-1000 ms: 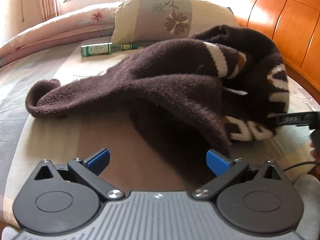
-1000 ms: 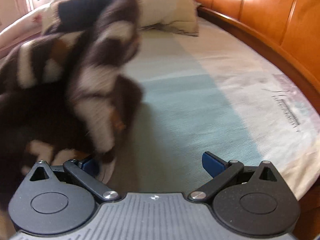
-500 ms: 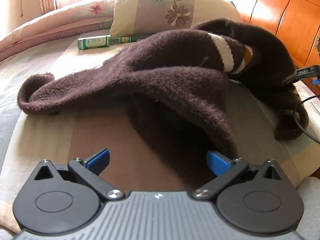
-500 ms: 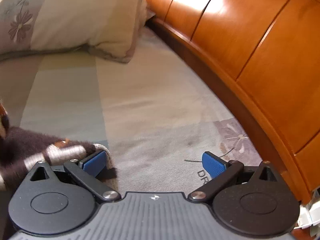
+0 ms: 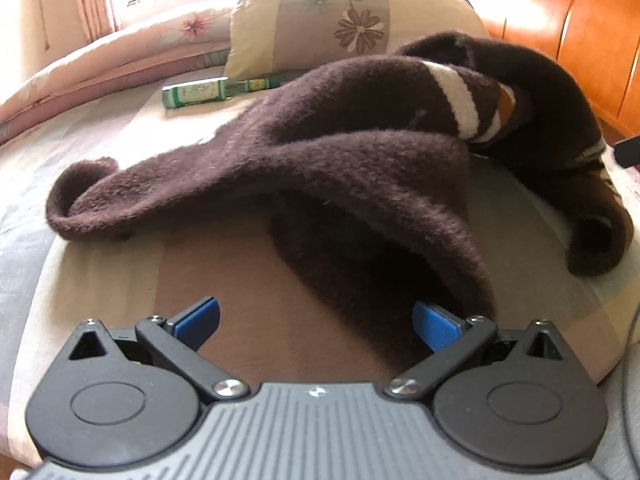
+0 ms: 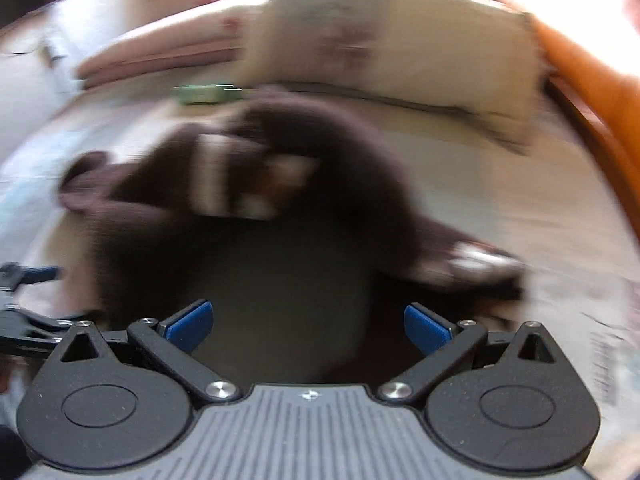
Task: Fold clothes
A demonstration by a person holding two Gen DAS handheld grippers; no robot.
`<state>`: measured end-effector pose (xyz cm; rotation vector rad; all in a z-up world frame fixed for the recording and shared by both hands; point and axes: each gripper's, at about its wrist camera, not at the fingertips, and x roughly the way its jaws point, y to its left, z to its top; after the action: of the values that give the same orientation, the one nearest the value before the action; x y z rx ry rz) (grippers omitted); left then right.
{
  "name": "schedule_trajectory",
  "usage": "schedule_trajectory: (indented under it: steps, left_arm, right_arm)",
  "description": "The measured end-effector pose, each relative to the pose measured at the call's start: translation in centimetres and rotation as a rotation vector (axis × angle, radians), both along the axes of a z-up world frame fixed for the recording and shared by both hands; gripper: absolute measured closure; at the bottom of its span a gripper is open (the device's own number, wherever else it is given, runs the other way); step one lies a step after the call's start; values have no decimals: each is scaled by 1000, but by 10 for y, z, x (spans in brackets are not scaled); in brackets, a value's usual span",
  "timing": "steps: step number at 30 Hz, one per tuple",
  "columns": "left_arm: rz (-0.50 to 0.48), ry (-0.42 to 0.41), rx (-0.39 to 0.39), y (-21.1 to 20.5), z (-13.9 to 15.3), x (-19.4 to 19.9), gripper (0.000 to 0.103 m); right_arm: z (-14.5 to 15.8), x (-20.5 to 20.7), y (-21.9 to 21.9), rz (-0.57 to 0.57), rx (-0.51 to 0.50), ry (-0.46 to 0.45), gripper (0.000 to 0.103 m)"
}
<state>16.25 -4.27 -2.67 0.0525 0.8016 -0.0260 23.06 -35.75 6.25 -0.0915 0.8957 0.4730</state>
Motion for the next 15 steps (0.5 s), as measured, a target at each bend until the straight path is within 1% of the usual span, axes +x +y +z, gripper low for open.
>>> schedule_trajectory:
  steps: [4,7,9,12,13,15]
  left_arm:
    - [28,-20,1,15,7,-5,1]
    - [55,-23,-2,29,9,-5,1]
    - [68,-19,-13,37,8,-3,1]
    - [91,-14,-30,49,5,2,1]
    - [97,-15,-32,53,4,4,1]
    - [117,-19,-28,61,3,7,1]
  right_arm:
    - [-7,26,44,68,15,-16,0]
    - [-8,52,64,80,71,1,0]
    - [-7,65,75,106,114,28,0]
    - [-13,86,87,172,184,121,0]
    - [-17,91,93,184,182,141,0]
    - [-27,103,104,191,147,159,0]
